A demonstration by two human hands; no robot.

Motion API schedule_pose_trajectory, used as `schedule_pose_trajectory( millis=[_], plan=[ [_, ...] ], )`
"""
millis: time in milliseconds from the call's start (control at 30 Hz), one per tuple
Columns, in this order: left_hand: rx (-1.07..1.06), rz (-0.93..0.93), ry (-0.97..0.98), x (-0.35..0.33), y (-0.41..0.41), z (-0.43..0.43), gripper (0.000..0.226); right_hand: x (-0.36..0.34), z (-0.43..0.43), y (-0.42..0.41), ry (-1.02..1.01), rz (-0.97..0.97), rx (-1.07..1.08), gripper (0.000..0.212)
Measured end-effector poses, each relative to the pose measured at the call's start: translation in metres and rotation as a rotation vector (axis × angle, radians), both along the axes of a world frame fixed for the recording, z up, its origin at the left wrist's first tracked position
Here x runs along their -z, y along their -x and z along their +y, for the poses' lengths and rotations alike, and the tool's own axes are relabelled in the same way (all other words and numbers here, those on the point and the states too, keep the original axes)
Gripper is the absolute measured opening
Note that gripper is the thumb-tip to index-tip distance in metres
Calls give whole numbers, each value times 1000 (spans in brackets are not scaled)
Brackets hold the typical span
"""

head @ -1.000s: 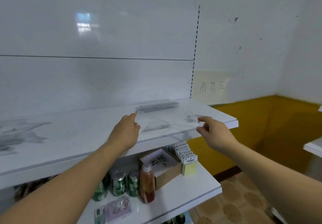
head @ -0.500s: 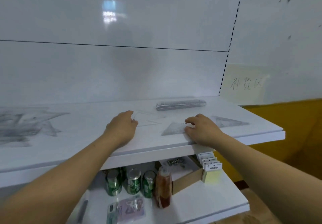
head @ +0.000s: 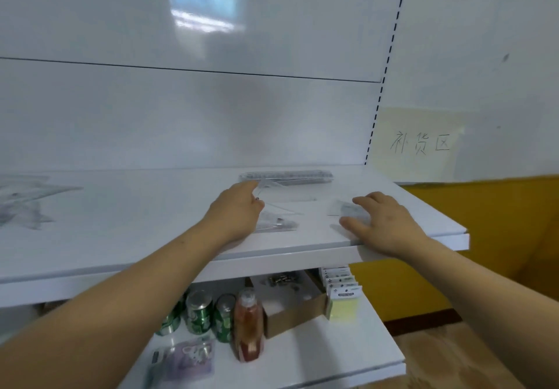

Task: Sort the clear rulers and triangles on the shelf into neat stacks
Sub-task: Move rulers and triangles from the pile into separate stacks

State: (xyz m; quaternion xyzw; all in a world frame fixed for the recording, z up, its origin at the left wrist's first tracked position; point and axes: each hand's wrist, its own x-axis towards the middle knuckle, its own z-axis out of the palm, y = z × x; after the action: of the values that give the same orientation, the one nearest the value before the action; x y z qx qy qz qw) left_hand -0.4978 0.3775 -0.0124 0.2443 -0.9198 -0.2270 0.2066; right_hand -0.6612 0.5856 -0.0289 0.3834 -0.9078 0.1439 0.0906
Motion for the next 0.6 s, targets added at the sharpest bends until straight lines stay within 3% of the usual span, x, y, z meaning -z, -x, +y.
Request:
schedule_pose_trajectory(
  millis=[233, 400, 600],
  plan=[
    [-6, -141, 158, 5, 76, 86, 36, 3, 69, 69, -190, -64, 63, 81],
    [-105, -252, 262, 10, 109, 116, 28, 17, 75, 82, -188, 0, 3, 73],
    [-166, -333, 229, 19, 122, 120, 47, 24, 77, 87, -140, 47, -21, 72]
  ],
)
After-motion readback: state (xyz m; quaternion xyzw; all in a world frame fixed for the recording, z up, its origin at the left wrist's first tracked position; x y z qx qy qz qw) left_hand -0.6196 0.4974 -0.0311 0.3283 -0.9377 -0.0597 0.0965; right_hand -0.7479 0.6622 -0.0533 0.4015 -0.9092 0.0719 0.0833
